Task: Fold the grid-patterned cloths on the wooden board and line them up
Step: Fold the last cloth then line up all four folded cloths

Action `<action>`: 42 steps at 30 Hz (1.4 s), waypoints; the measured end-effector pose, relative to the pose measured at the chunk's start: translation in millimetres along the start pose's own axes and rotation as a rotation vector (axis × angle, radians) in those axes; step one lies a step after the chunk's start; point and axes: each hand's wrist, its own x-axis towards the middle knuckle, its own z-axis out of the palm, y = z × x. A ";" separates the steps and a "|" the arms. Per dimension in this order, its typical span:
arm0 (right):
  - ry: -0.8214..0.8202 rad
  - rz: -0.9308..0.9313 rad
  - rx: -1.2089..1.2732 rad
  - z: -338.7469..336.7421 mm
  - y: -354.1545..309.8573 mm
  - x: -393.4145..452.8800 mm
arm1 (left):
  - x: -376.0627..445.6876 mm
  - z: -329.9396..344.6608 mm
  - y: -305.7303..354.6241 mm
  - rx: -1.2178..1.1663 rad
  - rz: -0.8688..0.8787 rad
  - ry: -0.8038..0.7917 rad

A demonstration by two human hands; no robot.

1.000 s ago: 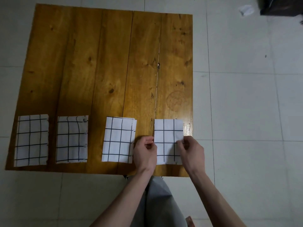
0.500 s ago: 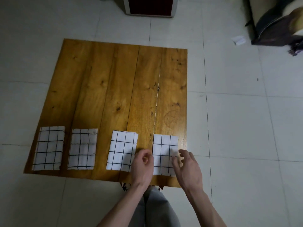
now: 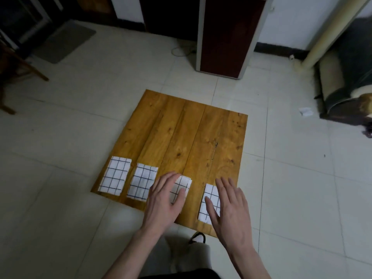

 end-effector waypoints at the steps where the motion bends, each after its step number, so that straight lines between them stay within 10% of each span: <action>1: 0.014 -0.029 -0.004 -8.7 -8.4 2.6 | -3.2 -13.6 -0.3 0.013 0.018 0.011; 26: 0.205 -0.029 -0.058 16.7 -315.4 18.1 | -5.1 -297.1 -160.6 0.304 0.237 0.087; 42: 0.158 -0.040 -0.054 56.0 -383.7 32.2 | 18.8 -324.4 -208.7 0.249 0.273 0.012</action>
